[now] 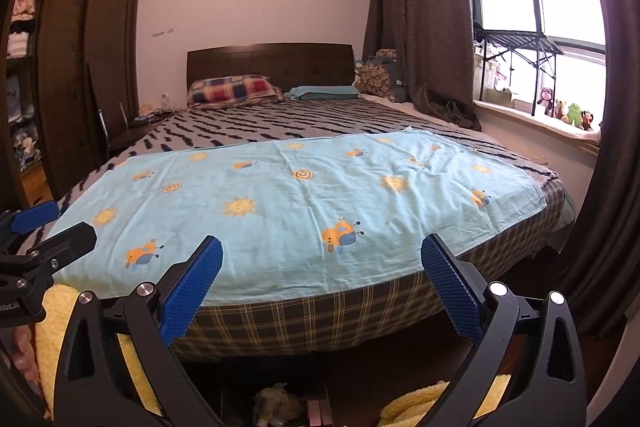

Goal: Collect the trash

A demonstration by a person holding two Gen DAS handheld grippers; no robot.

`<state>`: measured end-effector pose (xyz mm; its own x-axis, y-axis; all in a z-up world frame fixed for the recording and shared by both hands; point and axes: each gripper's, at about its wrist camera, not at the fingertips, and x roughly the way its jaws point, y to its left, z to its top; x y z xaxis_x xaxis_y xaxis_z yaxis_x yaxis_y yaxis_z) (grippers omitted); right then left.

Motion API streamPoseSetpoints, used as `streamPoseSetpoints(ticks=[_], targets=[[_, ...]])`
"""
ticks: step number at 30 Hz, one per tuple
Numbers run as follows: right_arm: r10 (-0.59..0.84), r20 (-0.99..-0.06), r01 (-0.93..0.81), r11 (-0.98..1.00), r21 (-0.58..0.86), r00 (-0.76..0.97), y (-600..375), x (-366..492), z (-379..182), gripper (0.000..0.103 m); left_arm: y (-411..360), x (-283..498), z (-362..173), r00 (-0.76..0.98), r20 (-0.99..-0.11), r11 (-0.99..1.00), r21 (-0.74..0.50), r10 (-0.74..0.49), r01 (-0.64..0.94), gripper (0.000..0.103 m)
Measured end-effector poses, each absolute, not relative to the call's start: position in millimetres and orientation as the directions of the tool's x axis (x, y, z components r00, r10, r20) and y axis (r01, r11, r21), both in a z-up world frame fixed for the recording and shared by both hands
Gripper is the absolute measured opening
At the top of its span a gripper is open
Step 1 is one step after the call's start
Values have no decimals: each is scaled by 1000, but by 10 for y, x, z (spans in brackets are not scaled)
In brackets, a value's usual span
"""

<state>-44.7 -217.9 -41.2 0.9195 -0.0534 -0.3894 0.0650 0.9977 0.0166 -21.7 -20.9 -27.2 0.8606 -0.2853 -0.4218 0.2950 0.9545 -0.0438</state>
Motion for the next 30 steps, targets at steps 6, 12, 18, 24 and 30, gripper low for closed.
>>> streamPoseSetpoints(ticks=[6, 12, 18, 24, 30], targets=[[-47, -390, 61, 998, 23, 920, -2182, -448, -411, 100, -217, -228, -269, 860, -421, 954, -43, -287, 297, 95], [-48, -392, 64, 998, 27, 919, -2204, -437, -418, 100, -220, -227, -273, 860, -422, 954, -43, -288, 298, 95], [-46, -392, 63, 998, 31, 919, -2197, -432, -419, 100, -229, -231, -270, 859, -424, 954, -42, -287, 298, 95], [-41, -398, 57, 998, 30, 917, -2184, -424, -436, 100, -249, -245, -264, 859, -423, 953, -40, -287, 299, 95], [-41, -398, 58, 998, 31, 917, -2183, -426, -437, 100, -247, -243, -265, 859, -423, 953, -40, -288, 299, 95]])
